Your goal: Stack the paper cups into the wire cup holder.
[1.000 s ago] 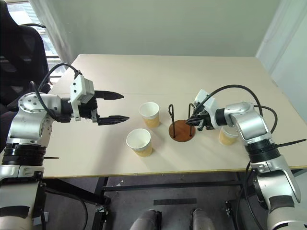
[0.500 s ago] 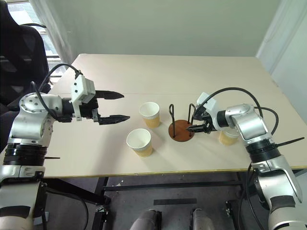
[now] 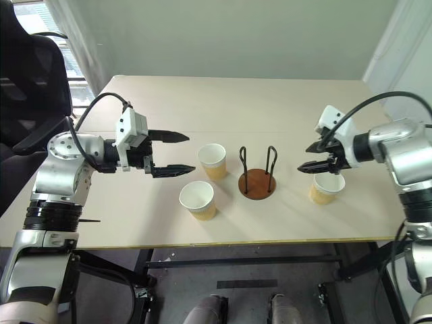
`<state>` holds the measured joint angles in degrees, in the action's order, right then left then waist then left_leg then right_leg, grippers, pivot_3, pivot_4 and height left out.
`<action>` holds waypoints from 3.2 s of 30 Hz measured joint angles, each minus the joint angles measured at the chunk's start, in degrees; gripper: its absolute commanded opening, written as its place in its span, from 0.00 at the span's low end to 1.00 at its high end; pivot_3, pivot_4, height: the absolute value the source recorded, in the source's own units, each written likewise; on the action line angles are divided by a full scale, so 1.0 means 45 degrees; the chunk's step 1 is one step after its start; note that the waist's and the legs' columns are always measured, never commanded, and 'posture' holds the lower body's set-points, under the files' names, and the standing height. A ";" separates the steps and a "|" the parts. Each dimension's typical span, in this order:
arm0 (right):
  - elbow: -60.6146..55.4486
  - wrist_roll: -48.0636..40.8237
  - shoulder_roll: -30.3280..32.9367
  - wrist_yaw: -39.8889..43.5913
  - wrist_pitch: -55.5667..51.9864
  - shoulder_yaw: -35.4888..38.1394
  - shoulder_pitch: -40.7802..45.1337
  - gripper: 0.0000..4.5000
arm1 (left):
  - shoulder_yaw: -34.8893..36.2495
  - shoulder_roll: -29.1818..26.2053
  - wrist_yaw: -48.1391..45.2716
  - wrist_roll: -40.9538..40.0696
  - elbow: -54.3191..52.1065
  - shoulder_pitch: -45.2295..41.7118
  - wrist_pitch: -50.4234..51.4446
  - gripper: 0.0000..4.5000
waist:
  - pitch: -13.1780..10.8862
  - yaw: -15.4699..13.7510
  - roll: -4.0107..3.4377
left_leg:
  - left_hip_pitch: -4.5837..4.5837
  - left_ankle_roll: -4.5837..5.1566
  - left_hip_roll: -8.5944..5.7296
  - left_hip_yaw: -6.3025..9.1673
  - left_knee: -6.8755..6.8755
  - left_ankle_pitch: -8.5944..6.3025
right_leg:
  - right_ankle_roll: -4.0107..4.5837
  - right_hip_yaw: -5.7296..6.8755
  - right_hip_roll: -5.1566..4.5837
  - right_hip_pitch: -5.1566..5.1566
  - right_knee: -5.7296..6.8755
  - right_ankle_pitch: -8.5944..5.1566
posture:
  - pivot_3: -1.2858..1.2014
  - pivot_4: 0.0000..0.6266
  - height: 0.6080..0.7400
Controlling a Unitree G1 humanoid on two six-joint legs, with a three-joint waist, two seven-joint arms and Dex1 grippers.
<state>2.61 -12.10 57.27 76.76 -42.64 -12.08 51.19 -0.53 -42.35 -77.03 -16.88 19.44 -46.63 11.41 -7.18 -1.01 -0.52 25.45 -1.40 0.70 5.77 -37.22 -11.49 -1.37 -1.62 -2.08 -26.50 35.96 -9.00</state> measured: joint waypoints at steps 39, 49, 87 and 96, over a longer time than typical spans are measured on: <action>0.2981 0.5773 0.0708 0.1347 0.9989 -0.1956 -0.1318 0.20 | -0.0560 0.0336 -0.1354 -0.0541 -0.0249 -0.0977 0.0848 1.00 | -0.0002 0.0001 0.0004 | 0.0006 0.0102 -0.0001 -0.0007 -0.0201 -0.0027 | -0.0147 -0.0018 -0.0014 0.0101 -0.0029 0.0038 | 0.52 0.24 1.00; 0.3141 0.5738 0.0704 0.2291 1.0508 -0.1955 -0.0968 0.00 | -0.0563 0.0274 -0.1466 -0.0434 0.0128 -0.1009 0.0592 1.00 | -0.0002 0.0010 0.0004 | 0.0007 0.0099 -0.0001 -0.0007 -0.0188 -0.0035 | -0.0140 -0.0019 -0.0017 0.0099 -0.0038 0.0033 | 0.52 0.24 1.00; 0.0388 0.4162 -0.1985 0.3155 0.6577 -0.1839 0.4101 0.00 | -0.0640 0.0551 -0.1982 0.0313 0.2497 -0.2074 -0.0832 1.00 | -0.0009 0.0065 -0.0007 | 0.0118 0.0104 -0.0001 -0.0001 -0.0190 -0.0083 | -0.0085 -0.0005 -0.0024 -0.0033 0.0000 0.0003 | 0.52 0.24 1.00; 0.0312 0.4179 -0.2469 0.3212 0.6956 -0.2038 0.4025 0.00 | -0.0639 0.0543 -0.1947 0.0313 0.2496 -0.2074 -0.0832 1.00 | -0.0009 0.0075 -0.0007 | 0.0119 0.0105 -0.0001 -0.0002 -0.0193 -0.0082 | -0.0084 -0.0005 -0.0024 -0.0034 -0.0001 0.0003 | 0.52 0.24 1.00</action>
<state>4.01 6.70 46.16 91.21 -11.34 -21.26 69.30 -3.41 -39.91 -85.79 -15.47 30.67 -55.97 7.67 -7.21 -0.68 -0.55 25.98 -0.92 0.69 5.76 -38.08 -11.85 -1.75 -1.64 -2.18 -26.66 35.96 -8.99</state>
